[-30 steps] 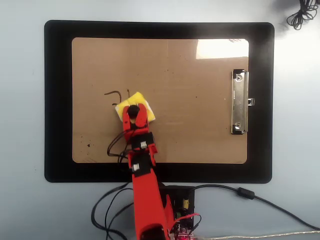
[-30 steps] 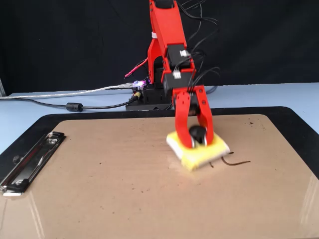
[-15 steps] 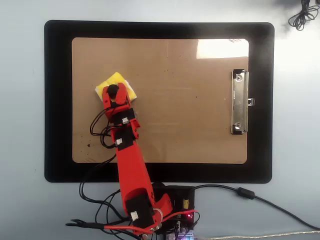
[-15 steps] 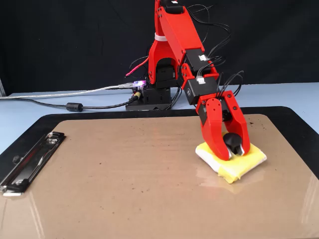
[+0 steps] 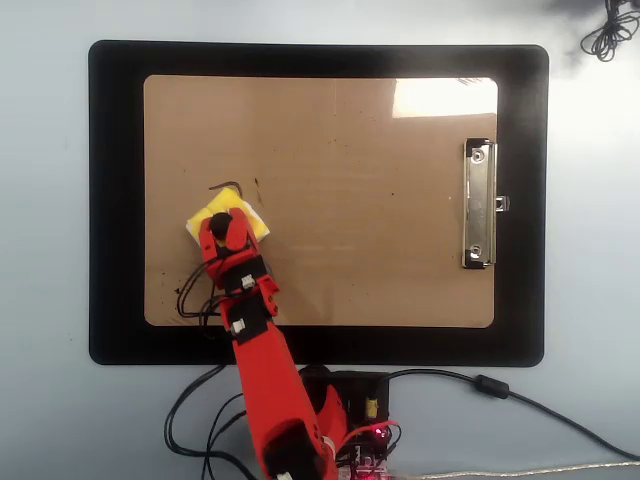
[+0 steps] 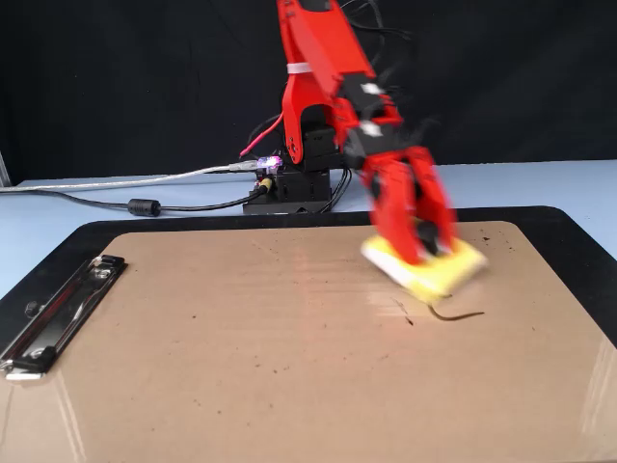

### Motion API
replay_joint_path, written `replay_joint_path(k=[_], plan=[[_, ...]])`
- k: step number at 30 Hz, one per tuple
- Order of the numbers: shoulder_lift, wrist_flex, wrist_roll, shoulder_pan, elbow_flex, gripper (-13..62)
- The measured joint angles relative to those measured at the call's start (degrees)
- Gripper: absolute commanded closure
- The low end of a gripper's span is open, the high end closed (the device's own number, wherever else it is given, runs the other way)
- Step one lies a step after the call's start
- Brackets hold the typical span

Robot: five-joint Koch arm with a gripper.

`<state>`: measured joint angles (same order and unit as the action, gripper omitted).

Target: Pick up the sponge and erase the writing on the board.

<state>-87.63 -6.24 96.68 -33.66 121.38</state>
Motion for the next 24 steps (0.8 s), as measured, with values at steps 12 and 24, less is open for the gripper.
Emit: replay_joint_path(k=[12,24], plan=[[-20.21,1.93,0.18,0.18,23.73,57.4],[8.88,6.15,0.26,9.84,-6.24,57.4]])
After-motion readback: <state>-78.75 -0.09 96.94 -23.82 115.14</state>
